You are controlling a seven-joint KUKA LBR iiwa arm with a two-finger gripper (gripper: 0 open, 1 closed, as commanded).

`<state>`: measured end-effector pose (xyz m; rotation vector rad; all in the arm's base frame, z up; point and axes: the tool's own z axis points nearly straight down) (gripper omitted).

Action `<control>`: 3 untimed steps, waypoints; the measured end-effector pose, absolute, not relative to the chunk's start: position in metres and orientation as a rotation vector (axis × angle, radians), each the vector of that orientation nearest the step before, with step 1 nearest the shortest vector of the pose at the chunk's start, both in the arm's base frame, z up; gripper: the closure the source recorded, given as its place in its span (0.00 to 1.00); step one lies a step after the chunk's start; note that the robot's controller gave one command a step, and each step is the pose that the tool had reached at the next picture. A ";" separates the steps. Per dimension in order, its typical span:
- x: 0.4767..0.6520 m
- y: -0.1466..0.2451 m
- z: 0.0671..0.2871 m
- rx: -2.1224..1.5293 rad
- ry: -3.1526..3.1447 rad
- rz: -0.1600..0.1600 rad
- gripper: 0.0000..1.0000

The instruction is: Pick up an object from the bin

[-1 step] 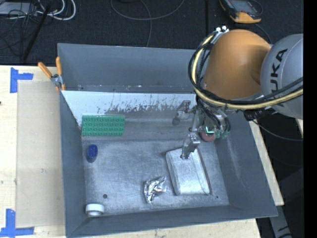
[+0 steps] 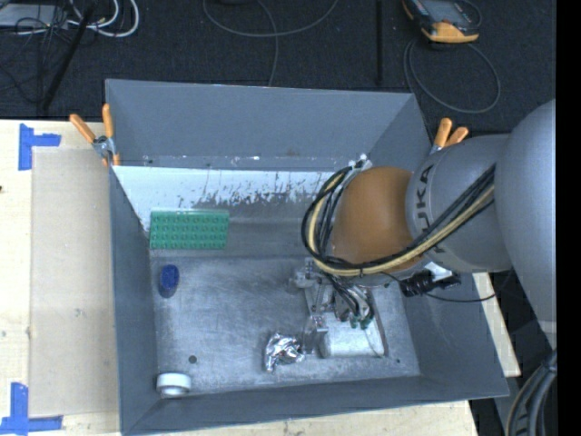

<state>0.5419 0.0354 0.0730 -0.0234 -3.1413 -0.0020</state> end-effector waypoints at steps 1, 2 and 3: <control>0.487 0.063 0.072 0.280 -3.138 0.000 0.00; 0.484 0.063 0.072 0.275 -3.126 -0.001 1.00; 0.483 0.089 0.221 0.305 -3.135 -0.002 1.00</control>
Offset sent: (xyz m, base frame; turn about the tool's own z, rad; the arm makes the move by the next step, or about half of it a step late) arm -0.0577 0.0275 -0.0030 -0.1945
